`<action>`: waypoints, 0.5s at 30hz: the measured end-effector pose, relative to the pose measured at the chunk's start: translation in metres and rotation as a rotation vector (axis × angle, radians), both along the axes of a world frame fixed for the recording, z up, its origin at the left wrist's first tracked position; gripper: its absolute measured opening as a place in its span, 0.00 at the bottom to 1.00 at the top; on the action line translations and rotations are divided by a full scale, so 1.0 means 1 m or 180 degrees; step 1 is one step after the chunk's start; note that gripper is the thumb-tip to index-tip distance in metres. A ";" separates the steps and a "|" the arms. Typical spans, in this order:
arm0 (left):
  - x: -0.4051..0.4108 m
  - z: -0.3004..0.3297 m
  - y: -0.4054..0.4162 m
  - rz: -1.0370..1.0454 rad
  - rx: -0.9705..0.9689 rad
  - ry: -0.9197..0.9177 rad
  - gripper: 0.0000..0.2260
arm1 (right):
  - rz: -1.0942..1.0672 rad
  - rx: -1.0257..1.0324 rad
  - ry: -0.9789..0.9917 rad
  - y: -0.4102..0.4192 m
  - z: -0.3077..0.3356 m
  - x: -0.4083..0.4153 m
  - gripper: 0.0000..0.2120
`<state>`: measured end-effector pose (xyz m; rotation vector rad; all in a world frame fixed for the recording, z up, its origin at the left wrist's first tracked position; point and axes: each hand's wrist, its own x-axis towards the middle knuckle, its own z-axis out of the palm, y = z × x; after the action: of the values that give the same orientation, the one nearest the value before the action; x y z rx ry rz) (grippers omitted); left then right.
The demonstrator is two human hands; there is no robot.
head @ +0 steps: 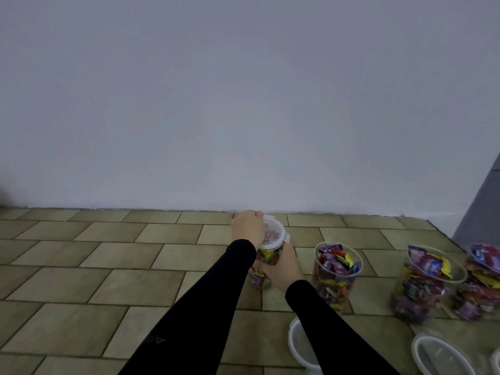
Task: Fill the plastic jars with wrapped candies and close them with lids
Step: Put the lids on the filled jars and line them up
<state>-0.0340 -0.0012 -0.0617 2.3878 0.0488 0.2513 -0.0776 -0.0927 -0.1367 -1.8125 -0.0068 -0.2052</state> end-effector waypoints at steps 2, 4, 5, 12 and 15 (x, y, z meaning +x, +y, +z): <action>0.002 -0.002 -0.001 0.0056 -0.0008 -0.0045 0.21 | 0.0021 0.0003 -0.0010 -0.001 -0.001 0.000 0.38; 0.002 -0.002 -0.001 0.0102 0.0035 -0.0065 0.21 | 0.0035 0.0000 -0.0019 -0.001 -0.003 0.000 0.39; 0.002 -0.001 -0.002 0.0094 0.0088 -0.0023 0.21 | 0.0035 -0.0014 -0.0015 -0.001 -0.004 0.000 0.39; -0.003 0.005 -0.001 0.0058 0.0493 -0.0051 0.21 | 0.0053 -0.0158 0.0009 -0.003 -0.005 0.001 0.42; -0.014 0.007 0.001 -0.0388 0.1162 -0.0422 0.20 | 0.0060 -0.0168 0.0062 -0.005 -0.006 0.002 0.40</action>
<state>-0.0482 -0.0006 -0.0544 2.7160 -0.2217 0.3874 -0.0760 -0.0977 -0.1429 -1.8664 -0.0155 -0.1753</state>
